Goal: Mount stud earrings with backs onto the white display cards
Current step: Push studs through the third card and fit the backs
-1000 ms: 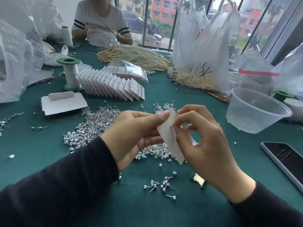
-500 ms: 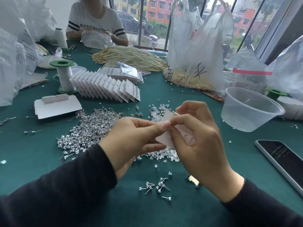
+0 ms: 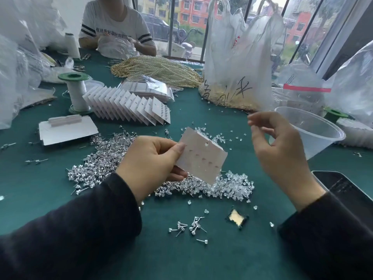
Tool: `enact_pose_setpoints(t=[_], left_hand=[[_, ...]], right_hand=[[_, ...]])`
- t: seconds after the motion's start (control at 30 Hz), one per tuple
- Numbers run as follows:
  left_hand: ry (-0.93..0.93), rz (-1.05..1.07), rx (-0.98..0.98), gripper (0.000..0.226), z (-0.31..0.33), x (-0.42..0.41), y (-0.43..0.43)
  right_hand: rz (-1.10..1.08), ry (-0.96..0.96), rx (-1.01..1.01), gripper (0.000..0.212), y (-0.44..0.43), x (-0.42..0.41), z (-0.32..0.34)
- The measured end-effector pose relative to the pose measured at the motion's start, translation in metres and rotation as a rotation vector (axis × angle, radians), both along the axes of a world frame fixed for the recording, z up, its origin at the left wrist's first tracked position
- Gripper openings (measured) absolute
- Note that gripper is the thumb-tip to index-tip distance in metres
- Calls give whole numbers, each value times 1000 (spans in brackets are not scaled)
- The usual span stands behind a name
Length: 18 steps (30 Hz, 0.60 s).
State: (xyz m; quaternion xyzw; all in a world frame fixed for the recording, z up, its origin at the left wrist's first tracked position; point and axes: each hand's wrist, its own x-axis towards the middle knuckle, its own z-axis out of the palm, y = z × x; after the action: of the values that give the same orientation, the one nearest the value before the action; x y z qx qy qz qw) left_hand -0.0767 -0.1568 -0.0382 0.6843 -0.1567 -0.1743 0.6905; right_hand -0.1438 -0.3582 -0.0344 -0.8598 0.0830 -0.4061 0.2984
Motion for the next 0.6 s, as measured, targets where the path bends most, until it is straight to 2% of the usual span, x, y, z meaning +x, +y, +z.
enact_pose_setpoints(t=[0.07,0.17,0.37,0.47,0.6], left_hand=[[-110,41,70,18,-2,3,1],[-83,78,71,21,-2,6,1],[42,97,-8,19,0,8,1],[87,90,-32,14,-1,9,1],[118,84,-53,12,-2,10,1]], right_hand=[[-113,241,-62,16,-24,2,-7],[-90,501,-46,14,-43,3,-14],[-44,514,-110,22,-38,24,-31],[-51,500,-135,19,-36,34,-38],[-86,422,-60,15,-43,36,-40]])
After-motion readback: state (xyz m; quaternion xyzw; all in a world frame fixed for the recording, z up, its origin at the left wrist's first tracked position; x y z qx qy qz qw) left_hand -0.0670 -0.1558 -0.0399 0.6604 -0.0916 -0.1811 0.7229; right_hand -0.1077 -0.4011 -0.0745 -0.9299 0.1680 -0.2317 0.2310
